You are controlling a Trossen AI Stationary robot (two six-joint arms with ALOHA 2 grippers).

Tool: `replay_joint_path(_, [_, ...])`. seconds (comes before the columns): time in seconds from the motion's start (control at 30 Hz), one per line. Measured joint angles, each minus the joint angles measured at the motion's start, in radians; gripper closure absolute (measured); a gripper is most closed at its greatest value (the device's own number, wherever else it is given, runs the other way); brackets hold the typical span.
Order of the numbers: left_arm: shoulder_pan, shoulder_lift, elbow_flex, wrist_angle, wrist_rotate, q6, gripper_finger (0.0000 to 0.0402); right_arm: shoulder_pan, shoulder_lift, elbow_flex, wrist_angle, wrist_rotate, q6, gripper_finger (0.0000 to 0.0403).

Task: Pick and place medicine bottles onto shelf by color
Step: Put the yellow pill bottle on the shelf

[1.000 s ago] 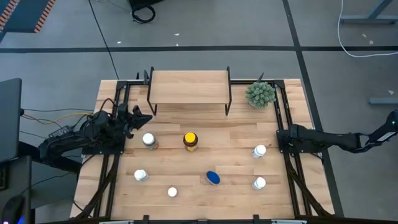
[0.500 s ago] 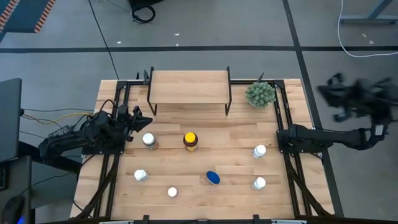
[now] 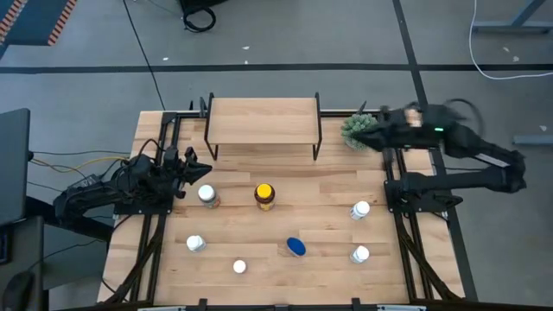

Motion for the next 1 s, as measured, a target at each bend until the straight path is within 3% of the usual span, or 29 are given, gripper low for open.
replay_joint_path(0.13, [0.0, 0.0, 0.0, -0.019, 0.0, 0.003, 0.0363, 0.0, 0.173, 0.064, 0.044, 0.011, -0.024, 0.0384])
replay_joint_path(0.27, [0.0, 0.0, 0.0, -0.033, -0.001, 0.008, 0.0364, 0.004, 0.327, 0.157, -0.06, 0.009, -0.006, 0.0382])
replay_joint_path(0.4, [0.0, 0.0, 0.0, -0.014, -0.01, 0.012, 0.0364, 0.042, 0.447, 0.209, -0.131, 0.01, -0.112, 0.0361])
replay_joint_path(0.63, [0.0, 0.0, 0.0, 0.0, -0.011, 0.027, 0.0351, 0.103, 0.641, 0.215, -0.113, 0.011, -0.128, 0.0237])
replay_joint_path(0.8, [0.0, 0.0, 0.0, 0.002, -0.011, 0.062, 0.0344, 0.147, 0.753, 0.215, 0.029, 0.014, -0.135, 0.0141])
replay_joint_path(1.0, [0.0, 0.0, 0.0, 0.007, -0.014, 0.071, 0.034, 0.194, 0.853, 0.215, 0.187, 0.015, -0.174, 0.0077])
